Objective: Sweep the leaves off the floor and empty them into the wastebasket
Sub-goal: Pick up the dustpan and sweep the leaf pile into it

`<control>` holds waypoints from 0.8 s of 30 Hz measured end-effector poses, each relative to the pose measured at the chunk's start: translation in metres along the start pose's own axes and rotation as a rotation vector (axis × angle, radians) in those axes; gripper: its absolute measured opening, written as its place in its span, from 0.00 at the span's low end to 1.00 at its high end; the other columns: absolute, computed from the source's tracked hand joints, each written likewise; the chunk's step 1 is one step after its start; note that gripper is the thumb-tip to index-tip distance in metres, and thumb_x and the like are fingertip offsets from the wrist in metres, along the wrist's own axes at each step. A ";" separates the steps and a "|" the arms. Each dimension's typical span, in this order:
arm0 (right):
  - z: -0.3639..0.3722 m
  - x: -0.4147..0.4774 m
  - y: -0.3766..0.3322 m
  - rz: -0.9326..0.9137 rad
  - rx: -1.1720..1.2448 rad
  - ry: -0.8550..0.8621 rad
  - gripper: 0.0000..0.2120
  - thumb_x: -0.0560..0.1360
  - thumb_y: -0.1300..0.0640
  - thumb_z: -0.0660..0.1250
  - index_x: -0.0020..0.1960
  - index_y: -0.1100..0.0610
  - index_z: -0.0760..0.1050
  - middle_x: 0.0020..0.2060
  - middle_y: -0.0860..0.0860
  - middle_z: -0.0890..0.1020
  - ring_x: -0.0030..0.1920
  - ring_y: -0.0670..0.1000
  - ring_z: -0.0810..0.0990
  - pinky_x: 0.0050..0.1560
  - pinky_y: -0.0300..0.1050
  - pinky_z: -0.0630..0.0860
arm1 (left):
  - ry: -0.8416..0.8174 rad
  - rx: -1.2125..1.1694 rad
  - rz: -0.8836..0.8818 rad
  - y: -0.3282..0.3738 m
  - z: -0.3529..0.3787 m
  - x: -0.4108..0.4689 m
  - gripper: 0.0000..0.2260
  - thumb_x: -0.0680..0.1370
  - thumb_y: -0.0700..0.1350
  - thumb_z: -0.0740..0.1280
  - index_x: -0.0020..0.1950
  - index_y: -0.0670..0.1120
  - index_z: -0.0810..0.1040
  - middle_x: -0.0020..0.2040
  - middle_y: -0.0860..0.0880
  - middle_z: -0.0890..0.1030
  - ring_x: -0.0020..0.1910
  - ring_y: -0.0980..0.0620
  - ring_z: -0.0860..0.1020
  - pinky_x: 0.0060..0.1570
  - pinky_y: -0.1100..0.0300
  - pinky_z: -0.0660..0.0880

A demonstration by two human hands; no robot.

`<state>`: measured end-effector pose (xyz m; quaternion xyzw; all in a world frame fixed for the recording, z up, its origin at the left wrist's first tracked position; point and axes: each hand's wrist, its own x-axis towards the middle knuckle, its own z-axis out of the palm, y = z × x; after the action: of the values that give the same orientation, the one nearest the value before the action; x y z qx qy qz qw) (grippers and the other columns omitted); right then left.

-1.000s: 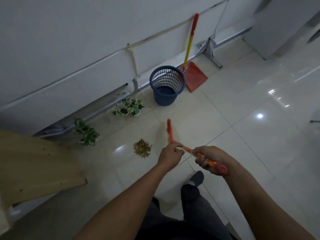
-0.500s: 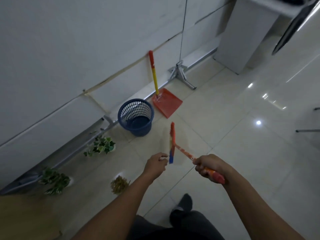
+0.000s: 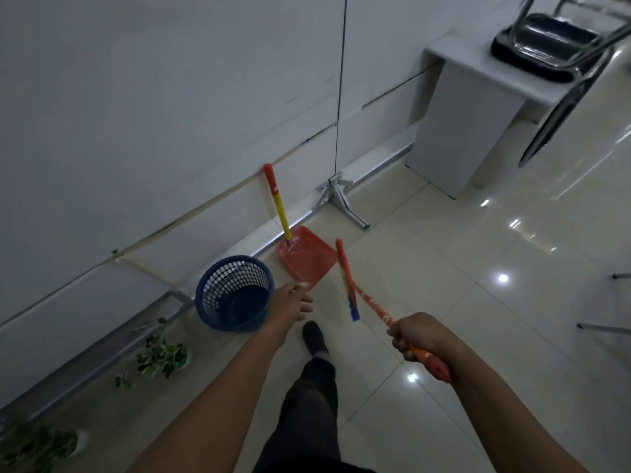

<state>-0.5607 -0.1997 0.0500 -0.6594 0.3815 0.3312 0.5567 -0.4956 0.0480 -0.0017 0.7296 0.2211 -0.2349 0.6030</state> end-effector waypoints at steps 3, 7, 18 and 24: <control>-0.014 0.041 -0.057 -0.011 -0.013 0.005 0.03 0.74 0.68 0.64 0.42 0.67 0.74 0.20 0.54 0.73 0.18 0.48 0.69 0.19 0.37 0.66 | 0.051 -0.031 -0.004 0.028 0.003 0.075 0.08 0.81 0.48 0.63 0.53 0.47 0.79 0.45 0.45 0.84 0.41 0.48 0.83 0.40 0.57 0.78; -0.023 0.101 -0.127 0.022 -0.007 0.017 0.03 0.73 0.70 0.62 0.43 0.68 0.74 0.24 0.57 0.73 0.19 0.49 0.68 0.18 0.36 0.65 | 0.056 -0.028 -0.094 0.054 0.014 0.177 0.09 0.80 0.48 0.64 0.55 0.45 0.80 0.46 0.44 0.84 0.41 0.48 0.83 0.42 0.54 0.79; -0.041 0.229 -0.288 0.105 -0.113 -0.032 0.05 0.73 0.66 0.65 0.39 0.65 0.75 0.24 0.56 0.76 0.22 0.51 0.71 0.21 0.41 0.68 | 0.164 0.027 -0.228 0.150 0.001 0.362 0.12 0.77 0.45 0.64 0.59 0.45 0.81 0.48 0.45 0.85 0.40 0.51 0.82 0.39 0.57 0.79; -0.058 0.278 -0.323 0.143 -0.140 -0.110 0.05 0.75 0.65 0.65 0.48 0.66 0.78 0.30 0.58 0.76 0.23 0.50 0.70 0.20 0.40 0.68 | 0.248 -0.017 -0.276 0.149 0.009 0.440 0.11 0.78 0.45 0.64 0.58 0.45 0.79 0.43 0.48 0.83 0.41 0.51 0.82 0.48 0.53 0.81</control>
<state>-0.1424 -0.2659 -0.0246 -0.6486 0.3726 0.4314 0.5043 -0.0574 0.0309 -0.1561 0.7106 0.3938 -0.2216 0.5393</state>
